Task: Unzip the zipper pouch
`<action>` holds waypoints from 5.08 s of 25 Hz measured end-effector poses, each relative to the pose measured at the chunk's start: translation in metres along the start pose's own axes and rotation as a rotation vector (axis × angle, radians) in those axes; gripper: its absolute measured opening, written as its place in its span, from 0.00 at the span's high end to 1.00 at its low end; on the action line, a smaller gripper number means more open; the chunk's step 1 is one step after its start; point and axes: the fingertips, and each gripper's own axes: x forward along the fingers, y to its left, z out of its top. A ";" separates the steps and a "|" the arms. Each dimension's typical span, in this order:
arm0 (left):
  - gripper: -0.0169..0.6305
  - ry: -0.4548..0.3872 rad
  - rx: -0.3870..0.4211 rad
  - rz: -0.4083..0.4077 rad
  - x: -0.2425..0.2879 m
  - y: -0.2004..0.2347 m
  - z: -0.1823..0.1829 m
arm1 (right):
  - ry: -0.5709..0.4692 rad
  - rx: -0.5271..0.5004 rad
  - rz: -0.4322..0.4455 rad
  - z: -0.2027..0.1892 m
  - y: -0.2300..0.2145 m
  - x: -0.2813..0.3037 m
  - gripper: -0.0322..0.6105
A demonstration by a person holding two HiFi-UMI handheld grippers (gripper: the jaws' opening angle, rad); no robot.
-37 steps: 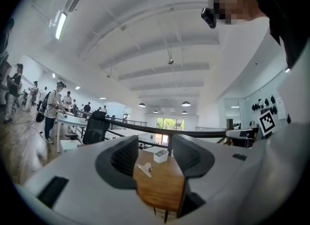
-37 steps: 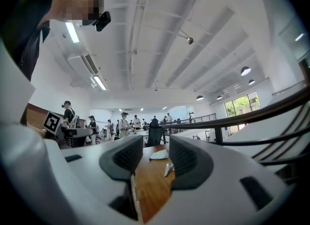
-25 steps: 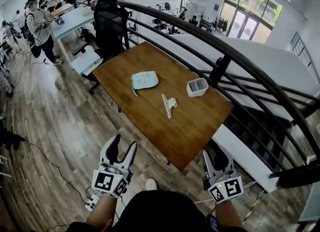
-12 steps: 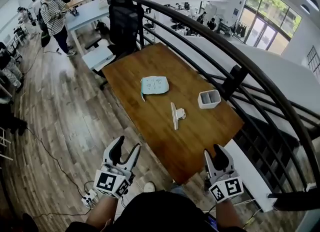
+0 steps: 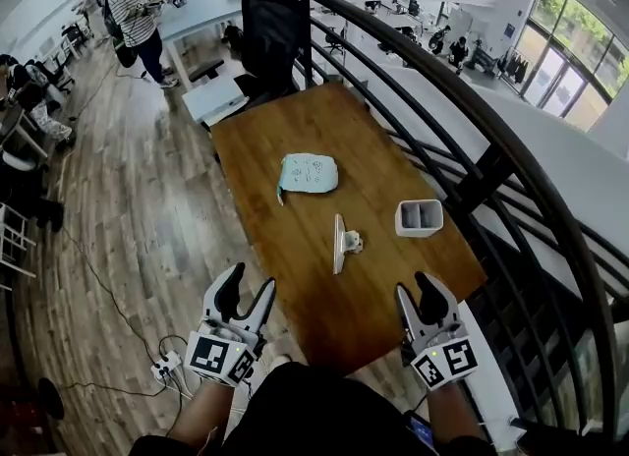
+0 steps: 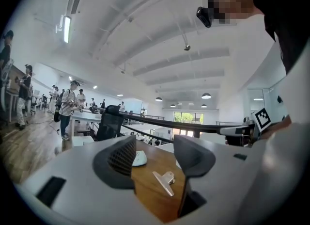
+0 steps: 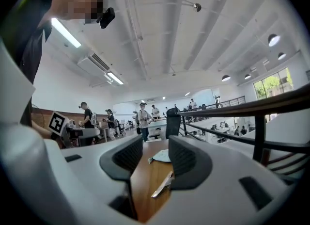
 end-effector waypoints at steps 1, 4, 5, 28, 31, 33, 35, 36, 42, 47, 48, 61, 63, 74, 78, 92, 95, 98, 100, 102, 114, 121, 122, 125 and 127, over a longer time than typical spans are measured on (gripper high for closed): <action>0.61 0.009 0.002 0.006 0.007 -0.004 -0.004 | 0.009 0.011 0.026 -0.001 -0.004 0.004 0.70; 0.61 0.015 -0.007 0.022 0.021 -0.021 -0.006 | 0.050 0.003 0.100 -0.005 -0.013 0.012 0.70; 0.61 0.010 -0.015 0.026 0.025 -0.026 -0.004 | 0.062 -0.003 0.121 -0.006 -0.016 0.017 0.70; 0.61 0.166 -0.078 0.145 0.008 0.059 -0.063 | 0.360 -0.180 0.335 -0.106 0.027 0.216 0.70; 0.61 0.170 -0.092 0.164 0.002 0.075 -0.065 | 0.399 -0.188 0.347 -0.123 0.045 0.251 0.70; 0.61 0.191 -0.099 0.176 -0.002 0.086 -0.073 | 0.413 -0.189 0.344 -0.135 0.054 0.273 0.70; 0.61 0.210 -0.116 0.186 -0.002 0.093 -0.081 | 0.429 -0.190 0.336 -0.149 0.061 0.292 0.69; 0.61 0.220 -0.122 0.189 -0.001 0.096 -0.085 | 0.440 -0.193 0.330 -0.157 0.062 0.302 0.69; 0.61 0.250 -0.189 0.198 0.000 0.109 -0.112 | 0.535 -0.197 0.283 -0.202 0.049 0.350 0.68; 0.61 0.277 -0.240 0.200 0.000 0.119 -0.133 | 0.606 -0.168 0.269 -0.231 0.051 0.370 0.68; 0.61 0.280 -0.248 0.205 -0.001 0.121 -0.137 | 0.620 -0.175 0.270 -0.238 0.052 0.374 0.68; 0.61 0.295 -0.283 0.289 -0.018 0.148 -0.151 | 0.688 -0.204 0.121 -0.267 0.048 0.407 0.82; 0.61 0.297 -0.282 0.293 -0.019 0.146 -0.150 | 0.705 -0.191 0.121 -0.268 0.046 0.405 0.93; 0.61 0.264 -0.255 0.223 0.002 0.122 -0.134 | 0.553 -0.163 0.186 -0.177 0.040 0.371 0.94; 0.61 0.239 -0.221 0.176 0.016 0.108 -0.126 | 0.477 -0.153 0.172 -0.139 0.017 0.354 0.94; 0.61 0.194 -0.174 0.025 0.023 0.046 -0.093 | 0.200 -0.089 0.276 0.002 0.021 0.256 0.94; 0.61 0.186 -0.168 -0.021 0.030 0.033 -0.089 | 0.148 -0.022 0.372 0.028 0.034 0.224 0.93; 0.61 0.182 -0.159 -0.063 0.036 0.021 -0.085 | 0.124 0.014 0.430 0.042 0.044 0.190 0.93; 0.61 0.179 -0.154 -0.089 0.038 0.013 -0.081 | 0.127 0.004 0.445 0.046 0.050 0.170 0.93; 0.61 0.181 -0.151 -0.111 0.040 0.006 -0.080 | 0.133 -0.010 0.468 0.045 0.056 0.153 0.93; 0.61 0.235 -0.159 -0.127 0.022 -0.015 -0.095 | 0.277 0.145 0.725 -0.026 0.092 0.083 0.93; 0.61 0.322 -0.163 -0.206 0.009 -0.026 -0.128 | 0.450 0.218 0.728 -0.094 0.077 0.049 0.93; 0.61 0.338 -0.168 -0.224 0.007 -0.029 -0.134 | 0.455 0.245 0.740 -0.097 0.077 0.042 0.93; 0.61 0.374 -0.168 -0.266 0.006 -0.036 -0.149 | 0.469 0.265 0.761 -0.102 0.078 0.030 0.93; 0.61 0.402 -0.166 -0.278 0.009 -0.034 -0.160 | 0.481 0.256 0.750 -0.105 0.075 0.026 0.93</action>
